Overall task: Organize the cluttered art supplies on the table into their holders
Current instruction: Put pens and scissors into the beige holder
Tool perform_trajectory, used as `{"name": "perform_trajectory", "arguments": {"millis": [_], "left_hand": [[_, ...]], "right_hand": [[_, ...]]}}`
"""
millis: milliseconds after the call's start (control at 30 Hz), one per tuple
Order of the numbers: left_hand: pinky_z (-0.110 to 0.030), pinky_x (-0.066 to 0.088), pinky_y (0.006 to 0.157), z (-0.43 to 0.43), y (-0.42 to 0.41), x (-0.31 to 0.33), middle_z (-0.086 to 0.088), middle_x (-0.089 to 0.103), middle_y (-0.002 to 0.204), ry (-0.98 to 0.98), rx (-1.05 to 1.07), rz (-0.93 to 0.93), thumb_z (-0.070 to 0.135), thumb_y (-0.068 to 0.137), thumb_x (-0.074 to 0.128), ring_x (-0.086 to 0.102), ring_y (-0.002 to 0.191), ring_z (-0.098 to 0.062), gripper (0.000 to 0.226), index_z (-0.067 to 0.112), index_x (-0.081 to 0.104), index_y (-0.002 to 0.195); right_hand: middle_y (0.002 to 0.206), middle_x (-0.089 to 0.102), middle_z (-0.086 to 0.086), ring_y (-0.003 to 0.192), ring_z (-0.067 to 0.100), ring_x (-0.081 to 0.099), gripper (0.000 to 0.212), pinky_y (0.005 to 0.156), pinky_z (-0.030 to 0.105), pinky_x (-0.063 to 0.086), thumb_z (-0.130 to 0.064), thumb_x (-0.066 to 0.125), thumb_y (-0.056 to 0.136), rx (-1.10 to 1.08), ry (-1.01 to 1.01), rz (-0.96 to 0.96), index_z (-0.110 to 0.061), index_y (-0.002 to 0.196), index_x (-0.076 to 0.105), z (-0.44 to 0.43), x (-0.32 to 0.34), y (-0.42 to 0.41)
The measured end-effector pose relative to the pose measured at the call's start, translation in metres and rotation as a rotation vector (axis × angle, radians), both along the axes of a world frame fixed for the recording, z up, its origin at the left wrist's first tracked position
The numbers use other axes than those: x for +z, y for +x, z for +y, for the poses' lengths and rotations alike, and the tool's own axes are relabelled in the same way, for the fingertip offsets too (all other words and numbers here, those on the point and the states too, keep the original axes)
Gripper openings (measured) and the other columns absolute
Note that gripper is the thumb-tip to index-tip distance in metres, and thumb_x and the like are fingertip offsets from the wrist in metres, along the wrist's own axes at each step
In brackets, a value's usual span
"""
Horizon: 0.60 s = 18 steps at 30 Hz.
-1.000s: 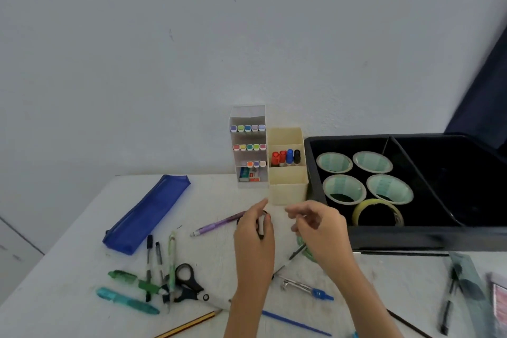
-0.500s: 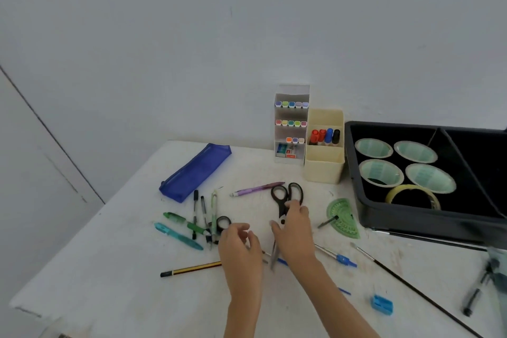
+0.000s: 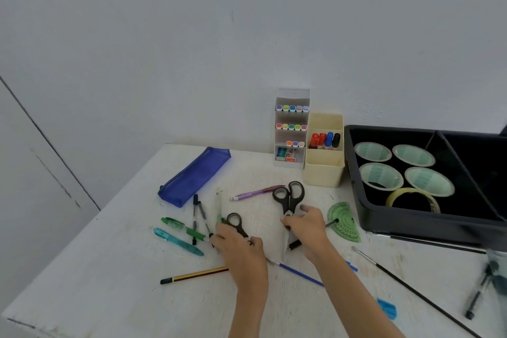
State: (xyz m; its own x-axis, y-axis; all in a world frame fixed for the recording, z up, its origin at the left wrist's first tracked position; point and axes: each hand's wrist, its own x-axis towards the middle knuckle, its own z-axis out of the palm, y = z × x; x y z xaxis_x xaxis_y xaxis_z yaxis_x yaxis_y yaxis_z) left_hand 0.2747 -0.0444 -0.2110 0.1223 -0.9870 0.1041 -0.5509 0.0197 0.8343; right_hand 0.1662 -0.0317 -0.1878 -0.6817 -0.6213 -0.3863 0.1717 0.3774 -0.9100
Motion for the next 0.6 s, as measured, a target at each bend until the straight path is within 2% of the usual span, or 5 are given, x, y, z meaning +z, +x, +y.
{"name": "perform_trajectory", "arguments": {"millis": [67,200,367,467,600], "left_hand": [[-0.015,0.035,0.049,-0.002,0.001,0.004,-0.015,0.048,0.096,0.034,-0.007,0.113,-0.002,0.071,0.074,0.048,0.068,-0.017,0.047,0.007,0.038,0.102],[-0.013,0.041,0.049,-0.008,-0.001,0.016,-0.003,0.056,0.074,0.110,-0.043,0.368,-0.002,0.079,0.068,0.054,0.062,-0.006,0.043,0.007,0.043,0.112],[-0.019,0.046,0.071,-0.017,-0.009,0.031,-0.004,0.067,0.088,0.346,-0.179,0.667,0.007,0.083,0.067,0.063,0.082,-0.015,0.036,0.005,0.059,0.118],[-0.014,0.046,0.068,-0.021,-0.016,0.039,0.001,0.071,0.084,0.332,-0.343,0.688,0.010,0.085,0.066,0.066,0.083,-0.011,0.014,0.014,0.069,0.098],[-0.012,0.046,0.075,-0.026,-0.035,0.050,0.001,0.069,0.101,0.253,-0.480,0.635,0.016,0.086,0.065,0.063,0.095,-0.007,0.023,0.014,0.064,0.109]], "right_hand": [[0.102,0.061,0.012,0.085,0.017,0.055,0.055,0.078,0.027,0.047,-0.002,0.067,0.082,-0.002,-0.007,-0.085,-0.001,0.133,0.045,-0.001,0.001,-0.004],[0.073,0.055,0.007,0.060,0.012,0.044,0.020,0.051,0.021,0.036,0.003,0.058,0.087,0.033,-0.051,-0.141,0.001,0.107,0.061,0.000,0.010,-0.010],[0.082,0.061,0.009,0.068,0.014,0.051,0.016,0.055,0.024,0.040,-0.001,0.059,0.086,0.102,-0.087,-0.071,-0.006,0.102,0.061,0.004,0.020,-0.012],[0.079,0.067,0.009,0.067,0.015,0.055,0.013,0.054,0.024,0.043,-0.018,0.059,0.091,0.072,-0.188,-0.036,-0.008,0.096,0.064,0.003,0.030,-0.015],[0.081,0.068,0.017,0.058,0.017,0.052,0.023,0.046,0.019,0.041,-0.024,0.054,0.094,-0.008,-0.263,0.204,-0.005,0.082,0.061,0.003,0.053,-0.026]]}}
